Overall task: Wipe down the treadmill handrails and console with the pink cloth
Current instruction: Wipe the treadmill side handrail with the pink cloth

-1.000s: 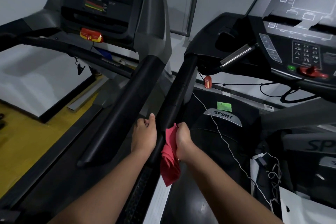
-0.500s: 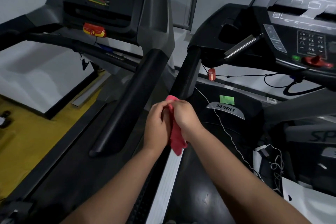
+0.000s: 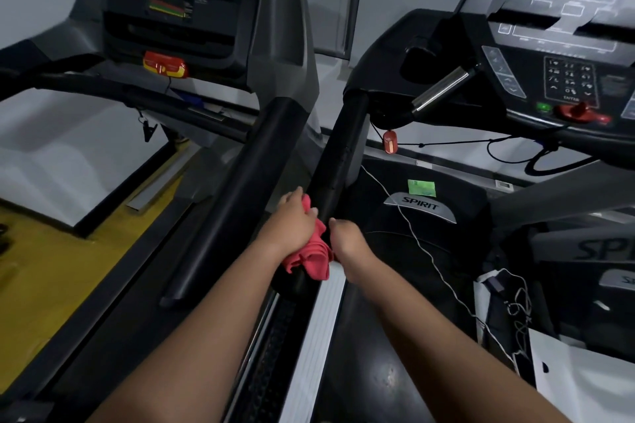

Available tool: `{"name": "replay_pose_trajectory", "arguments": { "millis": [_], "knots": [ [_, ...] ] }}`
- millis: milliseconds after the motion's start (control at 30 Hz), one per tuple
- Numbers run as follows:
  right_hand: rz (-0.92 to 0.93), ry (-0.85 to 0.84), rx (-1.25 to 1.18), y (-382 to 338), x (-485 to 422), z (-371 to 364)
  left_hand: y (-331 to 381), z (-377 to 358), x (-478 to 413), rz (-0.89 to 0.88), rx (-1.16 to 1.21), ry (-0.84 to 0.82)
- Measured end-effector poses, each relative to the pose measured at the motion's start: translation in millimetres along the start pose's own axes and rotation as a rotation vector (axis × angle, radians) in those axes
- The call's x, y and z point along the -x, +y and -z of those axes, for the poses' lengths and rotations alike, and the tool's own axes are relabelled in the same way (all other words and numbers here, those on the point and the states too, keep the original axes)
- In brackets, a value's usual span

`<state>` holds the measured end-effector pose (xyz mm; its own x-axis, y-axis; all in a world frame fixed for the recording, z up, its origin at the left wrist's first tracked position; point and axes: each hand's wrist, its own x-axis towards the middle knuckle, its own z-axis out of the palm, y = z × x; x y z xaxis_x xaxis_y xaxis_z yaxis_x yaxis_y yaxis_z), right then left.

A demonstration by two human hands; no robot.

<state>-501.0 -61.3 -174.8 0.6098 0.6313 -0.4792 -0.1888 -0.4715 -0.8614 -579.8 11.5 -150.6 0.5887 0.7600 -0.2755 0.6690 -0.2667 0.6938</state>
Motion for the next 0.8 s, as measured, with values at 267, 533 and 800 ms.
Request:
{"name": "replay_pose_trajectory", "arguments": {
  "millis": [267, 533, 800],
  "knots": [
    [-0.084, -0.075, -0.101, 9, 4, -8, 8, 4, -29, 0.139, 0.017, -0.108],
    [-0.132, -0.094, 0.036, 3, -1, -6, -31, -9, -29, 0.408, 0.896, -0.055],
    [-0.116, -0.057, 0.265, -2, -6, -4, -35, -12, -14, 0.385, 0.885, -0.095]
  ]
}}
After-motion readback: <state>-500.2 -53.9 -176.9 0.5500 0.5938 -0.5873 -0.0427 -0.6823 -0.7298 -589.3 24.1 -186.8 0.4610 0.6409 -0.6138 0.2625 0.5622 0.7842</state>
